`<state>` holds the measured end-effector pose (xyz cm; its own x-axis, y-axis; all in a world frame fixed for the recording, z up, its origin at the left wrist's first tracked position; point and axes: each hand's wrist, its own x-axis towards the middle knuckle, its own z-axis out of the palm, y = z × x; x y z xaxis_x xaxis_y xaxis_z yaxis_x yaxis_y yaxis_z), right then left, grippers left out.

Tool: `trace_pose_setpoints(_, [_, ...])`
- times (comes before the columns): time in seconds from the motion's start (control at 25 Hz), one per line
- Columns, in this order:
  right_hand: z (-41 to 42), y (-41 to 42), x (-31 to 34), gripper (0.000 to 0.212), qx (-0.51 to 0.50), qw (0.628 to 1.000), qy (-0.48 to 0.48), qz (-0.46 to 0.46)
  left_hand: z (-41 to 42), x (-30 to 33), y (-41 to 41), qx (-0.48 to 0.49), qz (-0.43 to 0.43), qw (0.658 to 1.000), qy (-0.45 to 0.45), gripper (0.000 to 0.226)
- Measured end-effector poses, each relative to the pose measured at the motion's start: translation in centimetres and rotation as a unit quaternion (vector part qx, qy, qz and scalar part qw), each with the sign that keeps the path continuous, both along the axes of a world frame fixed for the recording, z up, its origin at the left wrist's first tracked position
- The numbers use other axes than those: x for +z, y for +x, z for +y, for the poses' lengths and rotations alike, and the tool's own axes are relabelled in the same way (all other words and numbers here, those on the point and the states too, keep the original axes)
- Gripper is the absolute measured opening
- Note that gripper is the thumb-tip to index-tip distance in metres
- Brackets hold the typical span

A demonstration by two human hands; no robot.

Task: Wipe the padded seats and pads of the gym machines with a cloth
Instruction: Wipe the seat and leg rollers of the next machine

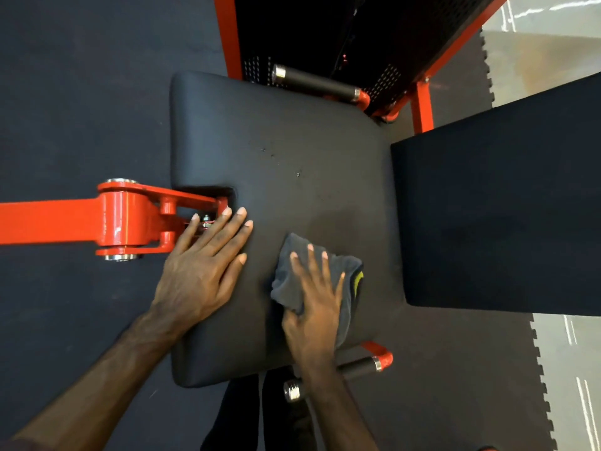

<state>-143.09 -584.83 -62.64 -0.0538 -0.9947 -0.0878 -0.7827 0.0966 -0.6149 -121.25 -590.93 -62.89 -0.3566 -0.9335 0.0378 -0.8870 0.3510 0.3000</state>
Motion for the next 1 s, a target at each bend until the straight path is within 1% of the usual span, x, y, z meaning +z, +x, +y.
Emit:
trace_pose_setpoints(0.04, [-1.4, 0.3, -0.1, 0.091, 0.034, 0.999, -0.015, 0.004, 0.0, -0.1, -0.1, 0.005, 0.003, 1.0, -0.002, 0.056])
trace_pose_setpoints(0.08, [-3.6, 0.0, -0.5, 0.094, 0.047, 0.999, -0.015, 0.005, 0.0, -0.2, 0.0, 0.009, 0.01, 1.0, -0.004, 0.055])
trace_pose_setpoints(0.16, [-7.2, -1.3, -1.7, 0.098, -0.005, 1.0, 0.002, 0.006, -0.1, -0.5, 0.4, 0.016, 0.033, 0.999, -0.007, 0.053])
trace_pose_setpoints(0.24, [-6.0, -1.0, -1.3, 0.098, -0.081, 0.996, 0.017, 0.016, 0.0, -0.6, 0.7, 0.012, 0.059, 0.998, -0.004, 0.052])
trace_pose_setpoints(0.28, [-4.0, 0.2, -0.6, 0.098, -0.085, 0.996, 0.023, 0.019, 0.0, -0.4, 0.7, 0.007, 0.067, 0.998, -0.003, 0.051])
trace_pose_setpoints(0.36, [0.0, 3.2, 0.8, 0.095, -0.014, 0.999, 0.017, 0.027, -0.1, -0.1, 1.1, -0.006, 0.061, 0.998, -0.013, 0.05])
trace_pose_setpoints(0.4, [0.5, 4.3, 1.0, 0.092, 0.032, 0.999, 0.002, 0.026, -0.1, 0.1, 1.7, -0.012, 0.048, 0.998, -0.025, 0.05])
trace_pose_setpoints(0.48, [-2.1, 4.5, 0.7, 0.09, 0.099, 0.994, -0.031, 0.035, -0.2, 0.5, 2.9, -0.019, 0.028, 0.998, -0.057, 0.048])
trace_pose_setpoints(0.52, [-4.3, 3.9, 0.3, 0.093, 0.105, 0.993, -0.035, 0.044, -0.4, 0.8, 3.4, -0.021, 0.02, 0.997, -0.073, 0.047])
trace_pose_setpoints(0.6, [-6.4, 2.4, -0.4, 0.101, 0.053, 0.997, -0.02, 0.045, -0.6, 1.7, 4.0, -0.028, 0.001, 0.995, -0.096, 0.044])
trace_pose_setpoints(0.68, [-4.2, 3.1, 0.1, 0.102, -0.014, 0.998, 0.014, 0.059, -1.4, 2.5, 4.6, -0.022, -0.014, 0.994, -0.108, 0.041])
trace_pose_setpoints(0.72, [-2.4, 4.1, 0.6, 0.1, -0.004, 0.997, 0.02, 0.08, -1.9, 2.9, 5.1, -0.008, -0.021, 0.994, -0.11, 0.041])
trace_pose_setpoints(0.76, [-0.7, 5.2, 0.9, 0.098, 0.037, 0.994, 0.018, 0.099, -2.5, 3.2, 5.7, 0.008, -0.029, 0.994, -0.11, 0.041])
trace_pose_setpoints(0.8, [-0.1, 6.1, 1.2, 0.095, 0.089, 0.991, 0.008, 0.1, -3.0, 3.3, 6.5, 0.017, -0.04, 0.993, -0.11, 0.042])
trace_pose_setpoints(0.88, [-2.5, 6.5, 1.1, 0.091, 0.168, 0.982, -0.026, 0.086, -3.4, 2.9, 7.7, 0.006, -0.063, 0.992, -0.111, 0.044])
trace_pose_setpoints(0.92, [-4.8, 6.2, 1.0, 0.093, 0.182, 0.979, -0.035, 0.09, -3.5, 2.6, 7.9, -0.005, -0.074, 0.991, -0.113, 0.044])
trace_pose_setpoints(0.96, [-7.0, 5.8, 0.8, 0.095, 0.17, 0.98, -0.039, 0.098, -3.5, 2.3, 8.0, -0.011, -0.081, 0.99, -0.117, 0.044])
trace_pose_setpoints(1.0, [-8.2, 5.4, 0.7, 0.098, 0.135, 0.986, -0.032, 0.094, -3.5, 2.2, 7.9, -0.013, -0.08, 0.99, -0.119, 0.044])
